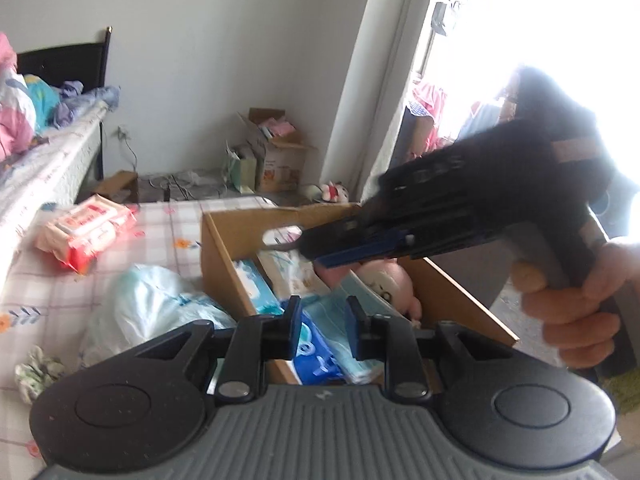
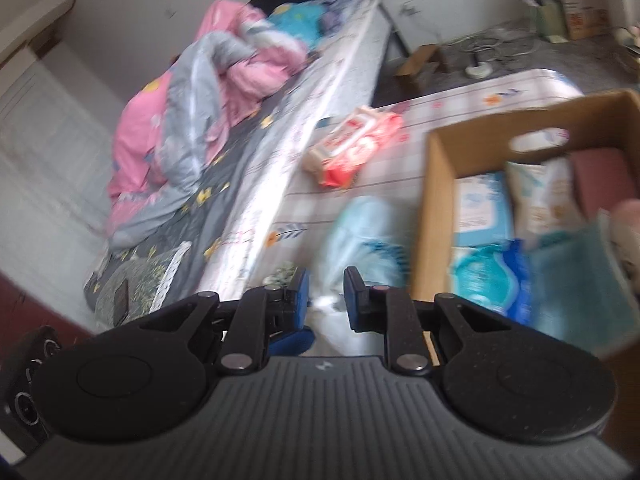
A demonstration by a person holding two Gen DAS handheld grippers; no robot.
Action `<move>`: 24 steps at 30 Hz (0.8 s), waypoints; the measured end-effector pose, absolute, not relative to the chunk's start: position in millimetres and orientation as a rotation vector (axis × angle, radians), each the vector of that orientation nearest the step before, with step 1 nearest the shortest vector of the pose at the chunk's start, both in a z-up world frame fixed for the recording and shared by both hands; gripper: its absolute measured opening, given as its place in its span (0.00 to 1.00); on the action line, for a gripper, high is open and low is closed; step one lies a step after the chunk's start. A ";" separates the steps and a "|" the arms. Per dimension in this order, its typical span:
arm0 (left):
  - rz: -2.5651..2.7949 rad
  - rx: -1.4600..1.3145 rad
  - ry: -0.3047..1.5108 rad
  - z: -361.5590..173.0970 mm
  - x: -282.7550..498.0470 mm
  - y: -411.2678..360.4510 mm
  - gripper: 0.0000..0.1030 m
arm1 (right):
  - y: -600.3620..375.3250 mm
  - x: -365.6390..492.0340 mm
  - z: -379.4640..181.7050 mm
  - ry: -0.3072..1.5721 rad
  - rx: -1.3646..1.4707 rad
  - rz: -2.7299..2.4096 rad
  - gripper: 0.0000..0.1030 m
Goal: Organize soft objects
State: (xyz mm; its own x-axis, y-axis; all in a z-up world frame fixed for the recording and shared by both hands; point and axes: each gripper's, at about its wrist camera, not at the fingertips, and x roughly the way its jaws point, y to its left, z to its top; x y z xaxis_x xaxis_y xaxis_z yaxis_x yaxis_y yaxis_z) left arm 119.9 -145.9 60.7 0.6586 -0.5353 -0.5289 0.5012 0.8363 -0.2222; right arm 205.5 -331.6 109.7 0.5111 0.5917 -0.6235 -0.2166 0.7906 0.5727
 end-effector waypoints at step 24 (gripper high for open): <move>-0.535 0.000 0.997 -20.2 23.8 3.7 0.49 | -246.5 127.3 11.3 1.309 0.570 0.755 0.36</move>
